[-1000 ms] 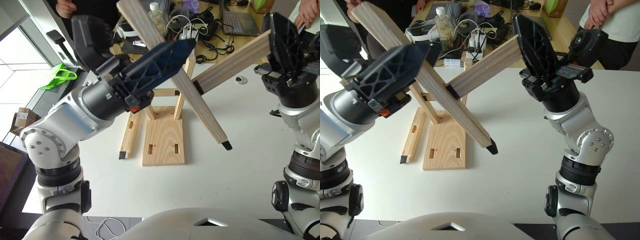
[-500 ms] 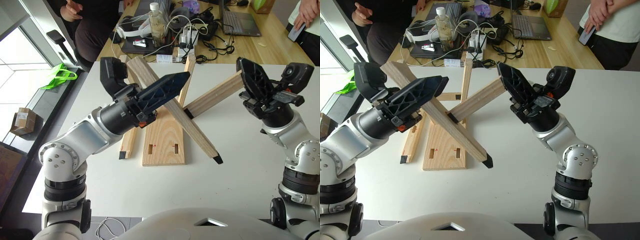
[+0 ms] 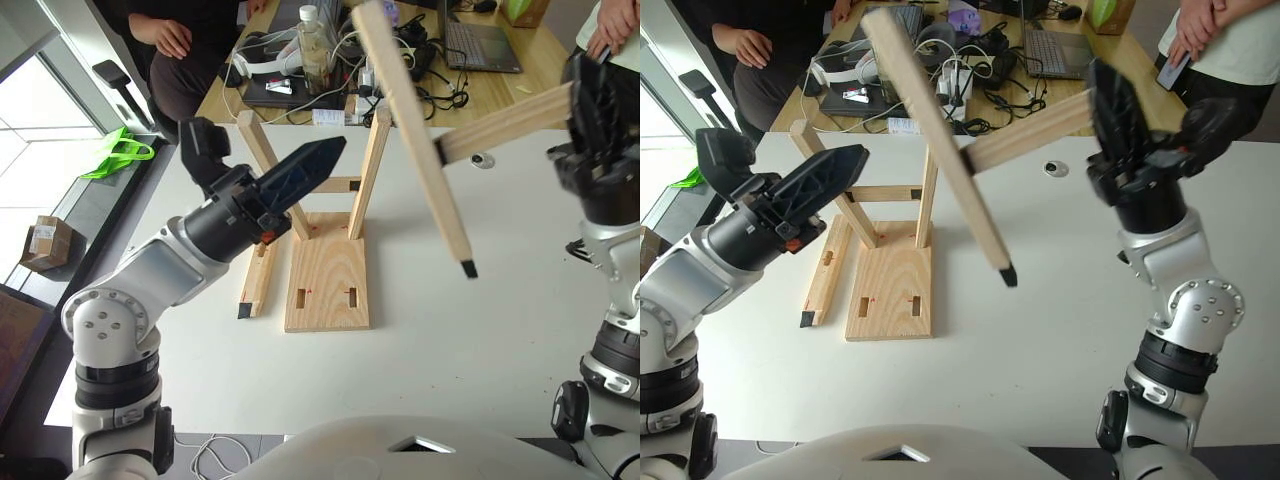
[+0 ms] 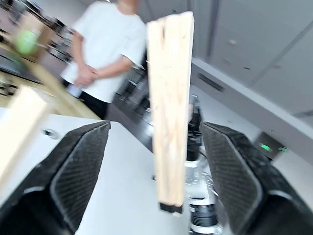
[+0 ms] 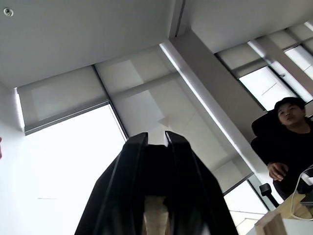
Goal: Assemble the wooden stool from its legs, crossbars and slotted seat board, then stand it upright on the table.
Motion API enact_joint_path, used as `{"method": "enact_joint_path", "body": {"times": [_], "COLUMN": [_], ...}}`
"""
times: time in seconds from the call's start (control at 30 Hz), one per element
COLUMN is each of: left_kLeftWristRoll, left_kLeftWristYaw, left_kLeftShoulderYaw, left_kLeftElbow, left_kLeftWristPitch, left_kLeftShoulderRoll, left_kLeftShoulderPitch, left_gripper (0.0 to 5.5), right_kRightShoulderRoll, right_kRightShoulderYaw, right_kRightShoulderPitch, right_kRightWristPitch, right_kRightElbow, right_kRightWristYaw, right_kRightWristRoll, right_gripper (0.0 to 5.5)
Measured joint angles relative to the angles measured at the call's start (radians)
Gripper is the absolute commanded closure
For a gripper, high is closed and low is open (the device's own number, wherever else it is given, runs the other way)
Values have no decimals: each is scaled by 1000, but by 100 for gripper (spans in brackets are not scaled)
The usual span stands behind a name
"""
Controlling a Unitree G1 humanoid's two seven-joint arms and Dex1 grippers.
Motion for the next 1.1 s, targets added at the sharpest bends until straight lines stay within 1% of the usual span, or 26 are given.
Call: {"method": "enact_joint_path", "body": {"times": [0.07, 0.13, 0.17, 0.27, 0.3, 0.33, 0.43, 0.5, 0.6, 0.8, 0.9, 0.93, 0.97, 1.1], "left_kLeftWristRoll": [90, 242, 383, 619, 735, 806, 1080, 1207, 1271, 1334, 1357, 1370, 1376, 1392], "left_kLeftWristYaw": [61, 143, 205, 255, 260, 261, 273, 273, 258, 206, 167, 160, 154, 130], "left_kLeftShoulderYaw": [59, 106, 120, 119, 96, 74, -44, -100, -112, -103, -112, -114, -113, -88], "left_kLeftElbow": [16, 39, 64, 101, 108, 115, 154, 176, 179, 216, 216, 216, 217, 219], "left_kLeftWristPitch": [-68, -136, -174, -213, -232, -245, -269, -307, -347, -380, -380, -380, -381, -386], "left_kLeftShoulderRoll": [-9, -11, -9, 13, 19, 20, 19, -24, -89, -183, -210, -218, -220, -245], "left_kLeftShoulderPitch": [-5, -23, -40, -44, -35, -26, 31, 65, 78, 97, 111, 114, 116, 117], "left_gripper": [217, 217, 217, 217, 217, 217, 217, 217, 217, 217, 217, 205, 205, 205], "right_kRightShoulderRoll": [-2, -2, -2, -2, 0, 1, 22, 62, 90, 145, 162, 167, 169, 184], "right_kRightShoulderYaw": [-33, -47, -42, 0, 45, 79, 215, 292, 350, 413, 423, 426, 427, 425], "right_kRightShoulderPitch": [-33, -61, -73, -74, -61, -47, 43, 114, 178, 212, 230, 234, 235, 235], "right_kRightWristPitch": [-60, -125, -163, -223, -238, -246, -263, -271, -280, -327, -339, -345, -346, -354], "right_kRightElbow": [23, 34, 44, 63, 67, 68, 73, 91, 99, 88, 87, 87, 88, 91], "right_kRightWristYaw": [-70, -147, -204, -263, -272, -279, -287, -308, -326, -342, -340, -337, -333, -324], "right_kRightWristRoll": [-43, -127, -221, -429, -524, -586, -814, -936, -1053, -1228, -1270, -1282, -1288, -1308], "right_gripper": [513, 513, 513, 513, 513, 513, 513, 513, 513, 513, 513, 513, 513, 513]}}
